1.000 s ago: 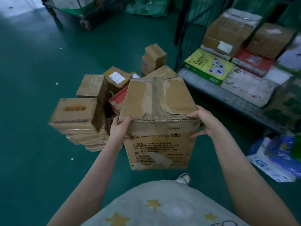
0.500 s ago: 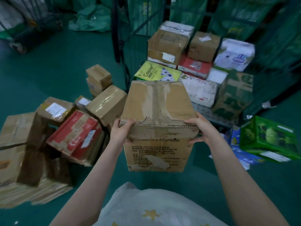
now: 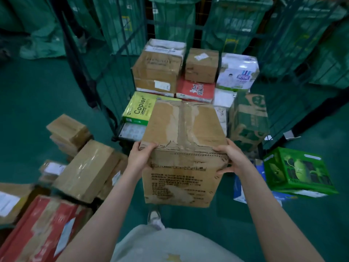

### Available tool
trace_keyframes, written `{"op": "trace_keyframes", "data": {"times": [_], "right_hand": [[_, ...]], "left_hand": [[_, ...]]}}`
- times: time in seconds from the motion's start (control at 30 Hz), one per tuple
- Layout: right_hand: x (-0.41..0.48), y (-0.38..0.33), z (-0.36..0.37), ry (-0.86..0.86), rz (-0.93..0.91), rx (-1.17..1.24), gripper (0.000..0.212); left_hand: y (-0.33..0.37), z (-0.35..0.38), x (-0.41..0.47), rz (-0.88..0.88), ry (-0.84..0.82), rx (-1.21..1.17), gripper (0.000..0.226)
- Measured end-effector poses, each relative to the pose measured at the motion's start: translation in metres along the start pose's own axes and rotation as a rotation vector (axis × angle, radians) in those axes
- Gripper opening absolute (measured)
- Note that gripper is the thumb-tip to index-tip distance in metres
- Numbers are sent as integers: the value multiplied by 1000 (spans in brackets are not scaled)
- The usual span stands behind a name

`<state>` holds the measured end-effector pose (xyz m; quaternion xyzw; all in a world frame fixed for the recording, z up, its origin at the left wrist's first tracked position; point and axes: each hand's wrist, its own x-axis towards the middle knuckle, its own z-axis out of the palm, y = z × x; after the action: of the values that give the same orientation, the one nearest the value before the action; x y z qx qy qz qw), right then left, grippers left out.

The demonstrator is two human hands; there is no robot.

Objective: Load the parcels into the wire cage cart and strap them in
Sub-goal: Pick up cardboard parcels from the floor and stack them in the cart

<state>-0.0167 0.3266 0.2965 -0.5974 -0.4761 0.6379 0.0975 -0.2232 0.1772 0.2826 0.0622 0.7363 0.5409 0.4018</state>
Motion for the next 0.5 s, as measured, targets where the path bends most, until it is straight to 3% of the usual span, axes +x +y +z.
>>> {"op": "trace_keyframes", "data": {"times": [0.2,0.33,0.5], "right_hand": [[66,-56,8,92,32,157,72],[106,-86,6,108,3,262,51],[163,-129,-12,130,8,296,52]], "left_hand": [[67,27,89,40,-84,24,48],[102,56,140,59,-103,57,49],[136,105,200,93,-117,111,57]]}}
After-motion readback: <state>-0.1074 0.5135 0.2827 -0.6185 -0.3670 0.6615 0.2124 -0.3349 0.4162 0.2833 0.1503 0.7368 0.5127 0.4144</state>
